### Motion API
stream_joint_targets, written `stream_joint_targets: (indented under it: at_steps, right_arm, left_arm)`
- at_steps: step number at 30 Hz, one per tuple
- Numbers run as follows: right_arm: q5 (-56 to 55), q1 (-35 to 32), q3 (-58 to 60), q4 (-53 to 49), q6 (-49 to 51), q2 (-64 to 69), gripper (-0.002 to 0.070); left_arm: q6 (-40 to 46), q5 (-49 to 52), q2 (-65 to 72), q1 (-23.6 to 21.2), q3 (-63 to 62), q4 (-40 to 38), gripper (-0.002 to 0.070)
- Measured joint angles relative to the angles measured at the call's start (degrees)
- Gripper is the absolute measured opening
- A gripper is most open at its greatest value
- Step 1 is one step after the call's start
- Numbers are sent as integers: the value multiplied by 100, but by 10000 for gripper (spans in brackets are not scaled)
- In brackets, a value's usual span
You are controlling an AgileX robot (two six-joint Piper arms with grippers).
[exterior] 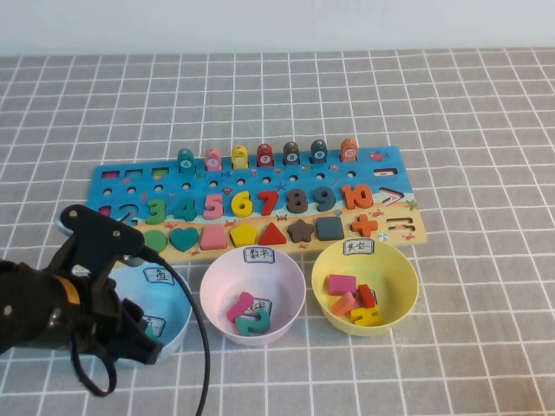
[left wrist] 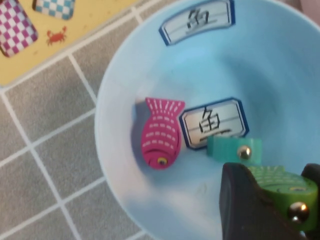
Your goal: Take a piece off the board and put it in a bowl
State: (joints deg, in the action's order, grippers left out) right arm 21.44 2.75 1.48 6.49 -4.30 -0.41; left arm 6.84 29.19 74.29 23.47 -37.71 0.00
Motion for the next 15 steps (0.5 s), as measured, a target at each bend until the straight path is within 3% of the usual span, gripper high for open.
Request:
stream_joint_targets:
  at_steps: [15]
  right_arm:
    - [0,0,0,0,0,0,-18]
  left_arm:
    - [-464,-437,344,0,0,-150,190]
